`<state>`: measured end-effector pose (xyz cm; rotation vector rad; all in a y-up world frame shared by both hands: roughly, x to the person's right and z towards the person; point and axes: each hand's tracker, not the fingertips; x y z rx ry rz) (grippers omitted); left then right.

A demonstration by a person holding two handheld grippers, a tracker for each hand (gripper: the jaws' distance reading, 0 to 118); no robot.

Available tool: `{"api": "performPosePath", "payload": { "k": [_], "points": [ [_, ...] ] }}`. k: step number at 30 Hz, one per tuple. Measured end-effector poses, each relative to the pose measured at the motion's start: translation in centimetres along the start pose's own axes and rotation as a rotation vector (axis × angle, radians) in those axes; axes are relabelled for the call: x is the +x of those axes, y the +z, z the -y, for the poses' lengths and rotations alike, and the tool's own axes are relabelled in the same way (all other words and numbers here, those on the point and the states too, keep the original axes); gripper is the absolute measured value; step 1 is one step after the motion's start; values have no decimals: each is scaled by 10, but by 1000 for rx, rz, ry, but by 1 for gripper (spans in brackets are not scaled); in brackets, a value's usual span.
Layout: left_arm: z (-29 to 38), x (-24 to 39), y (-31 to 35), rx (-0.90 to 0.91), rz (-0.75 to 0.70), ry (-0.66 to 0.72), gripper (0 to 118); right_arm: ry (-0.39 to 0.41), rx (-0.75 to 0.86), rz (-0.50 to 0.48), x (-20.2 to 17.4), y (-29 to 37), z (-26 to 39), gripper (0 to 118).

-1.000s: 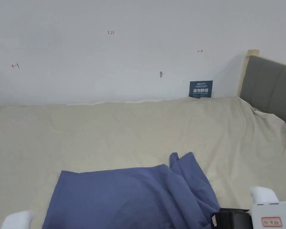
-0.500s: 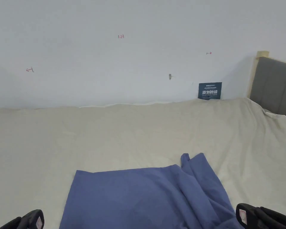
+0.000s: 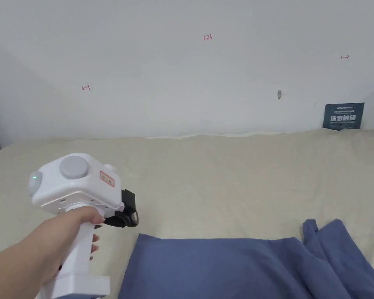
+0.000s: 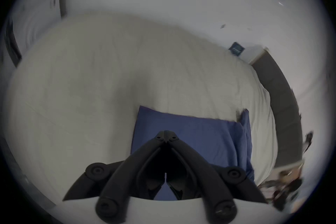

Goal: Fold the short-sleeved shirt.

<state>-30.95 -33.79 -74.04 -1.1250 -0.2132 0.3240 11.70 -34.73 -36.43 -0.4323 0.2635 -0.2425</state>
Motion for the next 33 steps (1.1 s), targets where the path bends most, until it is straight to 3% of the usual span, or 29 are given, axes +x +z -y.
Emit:
{"api": "performPosePath", "payload": {
  "k": [1,3,4,5,6,13,14,16,18,20,21,26,29,30,33],
  "points": [
    [-9,-2,-16,-5,-33,1,36,-1,-22,-14,2,-7,1,0],
    [-25,1,-43,-49,-94,-106,97,11,-37,-7,6,-17,2,0],
    [-29,2,-57,-58,-119,-165,105,17,-43,-4,8,-21,3,0],
    [-33,2,-67,-89,-138,-194,105,18,-49,-4,10,-25,4,0],
    [-37,0,-79,-126,-123,-208,117,14,-59,-9,14,-29,5,0],
    [-40,-8,-135,-225,-209,-158,118,-32,-119,2,28,-50,21,0],
    [-38,-8,-138,-246,-202,-148,117,-34,-128,7,29,-53,23,0],
    [-28,0,-135,-244,-206,-146,95,-42,-147,19,30,-55,25,0],
    [-24,9,-127,-171,-384,-271,49,-63,-158,20,33,-56,26,0],
    [-27,4,-119,-184,-304,-247,15,-75,-154,22,34,-55,26,0],
    [-24,4,-117,-224,-208,-226,6,-78,-153,24,34,-55,25,0],
    [-19,7,-101,-158,-226,-254,5,-55,-112,23,37,-47,6,0],
    [-21,11,-88,-91,-205,-266,5,-37,-5,5,58,-43,-35,0],
    [-21,13,-85,-87,-211,-275,5,-49,-20,18,74,-51,-53,0],
    [-12,18,-70,-93,-240,-297,5,-164,-154,184,126,-91,-98,0]
  ]
}}
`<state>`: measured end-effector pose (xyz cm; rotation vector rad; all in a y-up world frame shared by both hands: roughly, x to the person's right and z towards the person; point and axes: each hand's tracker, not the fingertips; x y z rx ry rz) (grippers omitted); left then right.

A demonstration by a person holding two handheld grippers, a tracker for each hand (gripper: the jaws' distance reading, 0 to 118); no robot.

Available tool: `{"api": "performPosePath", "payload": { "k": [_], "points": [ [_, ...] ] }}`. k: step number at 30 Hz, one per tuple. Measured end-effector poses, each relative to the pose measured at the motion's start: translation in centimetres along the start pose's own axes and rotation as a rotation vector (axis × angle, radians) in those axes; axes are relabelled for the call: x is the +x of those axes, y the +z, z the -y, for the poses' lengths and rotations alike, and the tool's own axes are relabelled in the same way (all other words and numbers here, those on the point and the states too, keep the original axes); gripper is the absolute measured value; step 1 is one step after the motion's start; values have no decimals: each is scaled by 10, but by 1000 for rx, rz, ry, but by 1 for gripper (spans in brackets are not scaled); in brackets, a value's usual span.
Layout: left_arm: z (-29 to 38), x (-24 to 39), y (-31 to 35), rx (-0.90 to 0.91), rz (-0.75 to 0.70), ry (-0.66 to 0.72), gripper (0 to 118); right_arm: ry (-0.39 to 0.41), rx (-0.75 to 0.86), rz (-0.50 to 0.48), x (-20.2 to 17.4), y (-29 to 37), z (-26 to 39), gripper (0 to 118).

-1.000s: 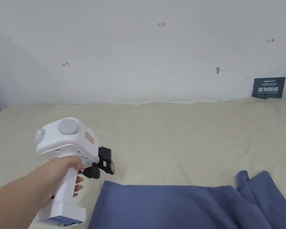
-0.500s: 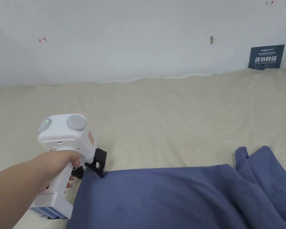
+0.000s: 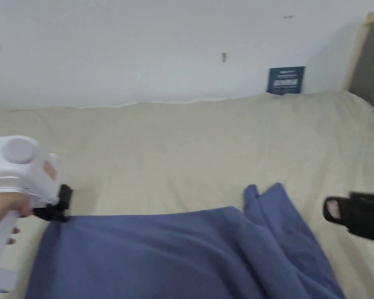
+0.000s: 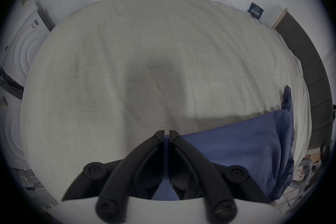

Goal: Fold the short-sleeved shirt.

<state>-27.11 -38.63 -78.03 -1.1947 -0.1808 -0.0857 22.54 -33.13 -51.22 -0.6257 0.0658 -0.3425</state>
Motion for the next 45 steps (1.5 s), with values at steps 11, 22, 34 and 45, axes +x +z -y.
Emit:
{"api": "performPosePath", "payload": {
  "k": [11,22,34,45],
  "points": [
    [22,-25,9,-31,-74,-6,5,-59,-465,179,31,-161,-36,113],
    [29,-27,-4,-80,-90,-18,5,15,-613,244,31,-194,-24,0],
    [51,-34,55,104,81,83,5,-233,-352,-85,46,-86,-48,0],
    [85,-21,257,389,272,72,5,-180,17,-163,-9,112,-102,0]
  ]
}}
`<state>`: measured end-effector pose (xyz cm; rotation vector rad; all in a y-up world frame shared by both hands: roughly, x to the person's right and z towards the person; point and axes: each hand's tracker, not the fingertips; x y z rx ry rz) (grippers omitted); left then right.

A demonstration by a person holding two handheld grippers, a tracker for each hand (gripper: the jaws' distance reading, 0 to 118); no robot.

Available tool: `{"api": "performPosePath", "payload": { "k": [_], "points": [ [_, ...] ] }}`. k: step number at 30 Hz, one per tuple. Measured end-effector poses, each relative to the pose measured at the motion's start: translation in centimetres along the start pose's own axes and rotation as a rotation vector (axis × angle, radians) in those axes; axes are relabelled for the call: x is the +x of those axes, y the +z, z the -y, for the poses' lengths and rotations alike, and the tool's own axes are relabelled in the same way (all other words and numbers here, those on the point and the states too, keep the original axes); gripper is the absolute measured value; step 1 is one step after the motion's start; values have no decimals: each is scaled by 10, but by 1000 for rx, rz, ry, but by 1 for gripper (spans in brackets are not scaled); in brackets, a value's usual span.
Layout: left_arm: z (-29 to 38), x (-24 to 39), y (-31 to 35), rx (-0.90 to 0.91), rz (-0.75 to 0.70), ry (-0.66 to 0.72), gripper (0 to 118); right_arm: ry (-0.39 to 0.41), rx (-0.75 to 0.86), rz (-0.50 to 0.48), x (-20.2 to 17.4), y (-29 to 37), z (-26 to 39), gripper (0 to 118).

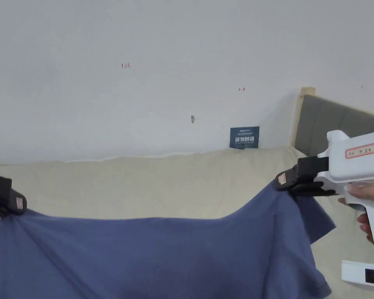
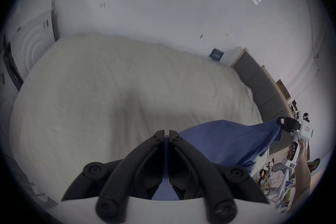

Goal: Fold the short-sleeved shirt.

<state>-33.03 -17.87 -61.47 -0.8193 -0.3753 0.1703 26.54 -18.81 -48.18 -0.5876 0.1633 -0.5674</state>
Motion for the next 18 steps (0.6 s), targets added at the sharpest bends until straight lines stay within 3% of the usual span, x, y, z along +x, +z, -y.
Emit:
{"api": "performPosePath", "payload": {
  "k": [5,9,13,18],
  "points": [
    [-33,28,80,184,28,7,5,3,141,-80,-44,68,-41,0],
    [-71,51,120,264,7,-42,5,86,218,-52,-88,101,-88,0],
    [-123,56,129,336,-19,-43,5,86,281,-44,-121,103,-138,0],
    [-190,57,127,447,-102,-68,5,162,371,-8,-159,89,-200,0]
  ]
}}
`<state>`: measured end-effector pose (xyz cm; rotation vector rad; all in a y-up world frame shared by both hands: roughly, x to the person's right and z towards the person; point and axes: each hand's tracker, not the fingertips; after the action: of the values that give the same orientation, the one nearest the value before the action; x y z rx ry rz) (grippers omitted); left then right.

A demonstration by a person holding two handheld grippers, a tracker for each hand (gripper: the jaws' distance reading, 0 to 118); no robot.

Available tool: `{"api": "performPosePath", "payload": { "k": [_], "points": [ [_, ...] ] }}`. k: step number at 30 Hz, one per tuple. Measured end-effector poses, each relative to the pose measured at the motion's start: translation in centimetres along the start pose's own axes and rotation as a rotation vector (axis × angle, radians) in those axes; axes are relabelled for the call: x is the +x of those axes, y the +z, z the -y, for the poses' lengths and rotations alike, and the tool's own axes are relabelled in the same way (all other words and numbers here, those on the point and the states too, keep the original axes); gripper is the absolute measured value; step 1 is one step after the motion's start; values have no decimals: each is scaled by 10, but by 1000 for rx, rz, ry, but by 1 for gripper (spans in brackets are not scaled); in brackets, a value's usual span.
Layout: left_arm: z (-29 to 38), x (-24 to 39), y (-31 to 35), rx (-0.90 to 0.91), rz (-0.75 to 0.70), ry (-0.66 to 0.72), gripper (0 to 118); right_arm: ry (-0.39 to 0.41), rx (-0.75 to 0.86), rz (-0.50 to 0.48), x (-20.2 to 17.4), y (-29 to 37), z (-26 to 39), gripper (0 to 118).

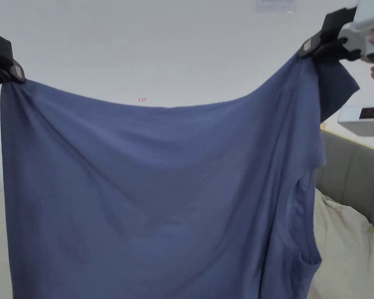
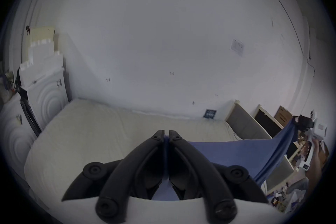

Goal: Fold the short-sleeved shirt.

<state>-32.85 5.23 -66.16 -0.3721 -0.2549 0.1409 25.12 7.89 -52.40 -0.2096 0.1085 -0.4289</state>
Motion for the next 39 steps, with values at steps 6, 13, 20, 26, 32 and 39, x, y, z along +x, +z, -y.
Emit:
{"api": "performPosePath", "payload": {
  "k": [6,13,20,26,32,39],
  "points": [
    [-49,-4,-49,100,-46,4,5,80,130,11,-28,-58,-61,0],
    [-63,-8,-98,158,-60,18,5,185,185,64,-42,-122,-92,0],
    [-2,-27,-150,10,-75,29,5,182,48,86,3,-177,-24,0],
    [123,-31,-175,-223,19,23,5,107,-172,89,80,-199,114,0],
    [265,-39,-147,-470,102,117,5,-11,-433,47,138,-145,256,0],
    [356,-41,-42,-547,140,75,5,-27,-467,-2,140,8,328,0]
  ]
}}
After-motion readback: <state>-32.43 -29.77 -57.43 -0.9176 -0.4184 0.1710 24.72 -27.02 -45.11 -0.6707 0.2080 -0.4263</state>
